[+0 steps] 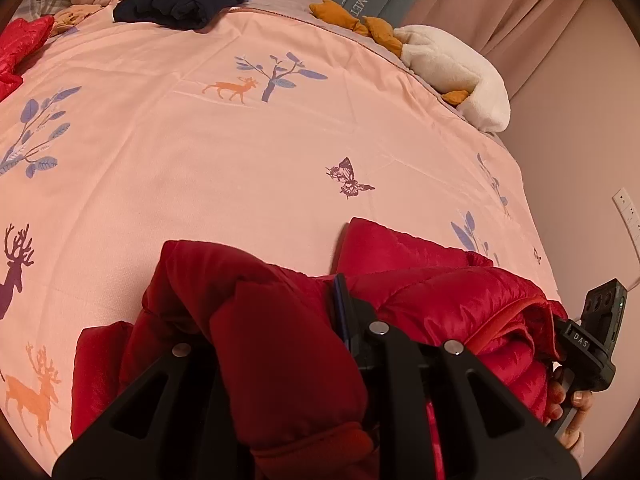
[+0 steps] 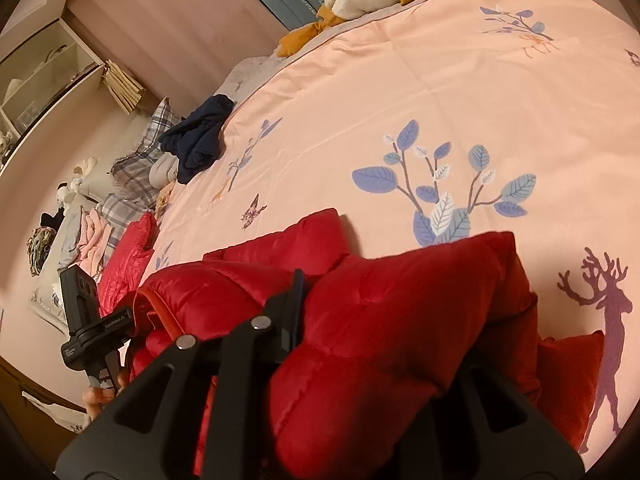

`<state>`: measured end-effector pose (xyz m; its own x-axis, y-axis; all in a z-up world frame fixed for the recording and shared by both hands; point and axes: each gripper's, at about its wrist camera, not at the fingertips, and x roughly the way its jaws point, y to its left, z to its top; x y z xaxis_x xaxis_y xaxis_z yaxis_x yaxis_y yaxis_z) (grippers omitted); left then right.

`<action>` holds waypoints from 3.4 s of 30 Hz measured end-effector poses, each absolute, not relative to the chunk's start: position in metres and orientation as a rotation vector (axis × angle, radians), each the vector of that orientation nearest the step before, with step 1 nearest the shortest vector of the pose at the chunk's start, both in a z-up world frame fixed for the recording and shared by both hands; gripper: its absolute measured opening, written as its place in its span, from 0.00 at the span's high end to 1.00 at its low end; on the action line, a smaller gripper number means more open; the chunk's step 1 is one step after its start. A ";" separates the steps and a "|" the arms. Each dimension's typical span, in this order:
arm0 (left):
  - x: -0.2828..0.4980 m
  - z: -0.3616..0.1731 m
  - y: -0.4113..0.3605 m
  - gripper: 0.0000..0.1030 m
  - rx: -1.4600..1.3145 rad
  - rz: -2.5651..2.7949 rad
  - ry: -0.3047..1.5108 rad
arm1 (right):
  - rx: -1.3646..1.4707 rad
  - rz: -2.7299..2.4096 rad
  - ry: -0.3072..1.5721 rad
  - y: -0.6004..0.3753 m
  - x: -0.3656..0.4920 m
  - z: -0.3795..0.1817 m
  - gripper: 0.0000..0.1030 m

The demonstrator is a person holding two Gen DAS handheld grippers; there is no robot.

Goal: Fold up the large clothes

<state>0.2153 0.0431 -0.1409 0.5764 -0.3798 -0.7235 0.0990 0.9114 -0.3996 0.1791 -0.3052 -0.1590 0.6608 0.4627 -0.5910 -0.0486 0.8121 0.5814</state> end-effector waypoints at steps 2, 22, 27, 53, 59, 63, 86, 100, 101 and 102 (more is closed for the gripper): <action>0.215 -0.141 0.042 0.83 -0.325 -0.283 0.916 | 0.561 0.307 0.804 -0.305 0.179 -0.159 0.84; 0.215 -0.140 0.035 0.82 -0.272 -0.257 0.920 | 0.551 0.297 0.824 -0.303 0.181 -0.154 0.77; 0.214 -0.139 0.033 0.82 -0.260 -0.251 0.916 | 0.552 0.295 0.818 -0.302 0.179 -0.152 0.74; 0.197 -0.120 0.046 0.53 -0.394 -0.298 0.859 | 0.587 0.319 0.738 -0.306 0.158 -0.126 0.23; 0.194 -0.110 0.055 0.28 -0.512 -0.348 0.811 | 0.637 0.305 0.701 -0.321 0.157 -0.122 0.17; 0.195 -0.106 0.062 0.17 -0.558 -0.336 0.778 | 0.648 0.290 0.697 -0.325 0.160 -0.123 0.17; 0.230 -0.127 0.042 0.12 -0.160 -0.136 0.902 | 0.247 0.104 0.802 -0.277 0.211 -0.131 0.18; 0.224 -0.147 0.055 0.12 -0.228 -0.111 0.930 | 0.283 0.097 0.865 -0.271 0.217 -0.160 0.18; 0.215 -0.137 0.054 0.12 -0.214 -0.106 0.901 | 0.276 0.091 0.836 -0.271 0.209 -0.152 0.18; 0.209 -0.130 0.054 0.12 -0.202 -0.110 0.878 | 0.275 0.100 0.806 -0.270 0.200 -0.144 0.18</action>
